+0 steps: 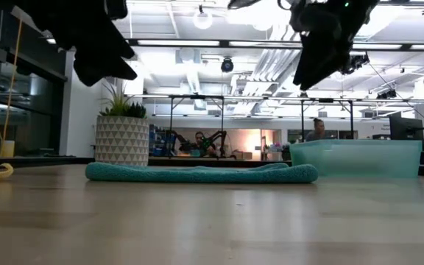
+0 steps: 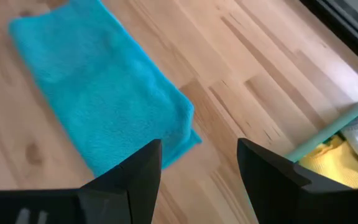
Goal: Fold microfiber towels
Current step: Fold the blue microfiber cloth
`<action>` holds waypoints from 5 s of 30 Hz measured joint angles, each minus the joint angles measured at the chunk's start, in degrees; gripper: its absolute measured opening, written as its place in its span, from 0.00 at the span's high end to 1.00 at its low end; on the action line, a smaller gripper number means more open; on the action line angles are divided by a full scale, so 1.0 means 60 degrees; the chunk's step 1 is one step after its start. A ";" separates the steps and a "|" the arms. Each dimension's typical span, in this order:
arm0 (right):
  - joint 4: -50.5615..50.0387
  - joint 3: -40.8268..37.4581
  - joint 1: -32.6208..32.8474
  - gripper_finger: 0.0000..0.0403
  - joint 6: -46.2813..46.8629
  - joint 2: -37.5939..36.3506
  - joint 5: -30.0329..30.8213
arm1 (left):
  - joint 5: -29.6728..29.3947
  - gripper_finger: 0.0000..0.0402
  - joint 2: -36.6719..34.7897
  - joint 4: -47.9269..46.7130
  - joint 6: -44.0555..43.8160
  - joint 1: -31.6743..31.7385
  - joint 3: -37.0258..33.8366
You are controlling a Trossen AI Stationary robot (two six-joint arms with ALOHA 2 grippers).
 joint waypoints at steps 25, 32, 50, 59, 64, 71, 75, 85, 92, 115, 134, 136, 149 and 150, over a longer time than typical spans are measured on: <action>-0.0264 -0.0007 0.0184 0.50 0.0580 -0.1049 0.0298 | 0.0736 0.52 0.2870 -0.5483 0.3894 -0.0379 0.2852; -0.0270 -0.0007 0.0184 0.50 0.0599 -0.1049 0.0515 | -0.0329 0.52 0.4290 -0.5357 0.3757 -0.0379 0.2845; 0.0076 -0.0007 0.0184 0.50 0.0613 -0.1045 0.0621 | 0.0310 0.52 0.5186 -0.4927 0.3867 -0.0130 0.2828; 0.2185 -0.0657 0.0184 0.50 -0.0133 -0.0992 -0.1943 | 0.0622 0.52 0.5392 -0.4831 0.3821 -0.0040 0.2861; 0.2898 -0.1285 0.0188 0.50 -0.1282 -0.0437 -0.3072 | 0.0622 0.52 0.5399 -0.4778 0.3825 -0.0040 0.2852; 0.3773 -0.1306 0.0188 0.50 -0.3311 0.1415 -0.3757 | 0.0425 0.52 0.5411 -0.4736 0.3828 -0.0051 0.2841; 0.3816 -0.1300 0.0188 0.50 -0.4175 0.2465 -0.3732 | 0.0405 0.52 0.5414 -0.4722 0.3828 -0.0051 0.2837; 0.3745 -0.1290 0.0184 0.50 -0.4965 0.3798 -0.3956 | 0.0368 0.52 0.5425 -0.4635 0.3748 -0.0047 0.2834; 0.3467 -0.1279 0.0188 0.50 -0.5136 0.3861 -0.4167 | 0.0340 0.52 0.5432 -0.4620 0.3508 -0.0047 0.2834; 0.3354 -0.1279 0.0937 0.98 -0.2927 0.3808 -0.3958 | 0.0405 0.98 0.5329 -0.4776 0.2623 -0.0040 0.2809; 0.2660 -0.1289 -0.0023 1.00 0.0058 0.2240 -0.4829 | 0.1946 1.00 0.3239 -0.5696 0.1318 0.1713 0.2826; 0.2678 -0.1291 -0.0137 1.00 0.0298 0.2304 -0.4642 | 0.1819 1.00 0.3276 -0.5754 0.1409 0.1986 0.2826; 0.2679 -0.1282 -0.0173 1.00 0.0832 0.2440 -0.3730 | 0.1255 0.98 0.4373 -0.5430 0.1096 0.2199 0.2826; 0.2637 -0.1283 -0.0173 1.00 0.0831 0.2452 -0.3722 | 0.1219 0.98 0.4448 -0.5338 0.1089 0.2183 0.2834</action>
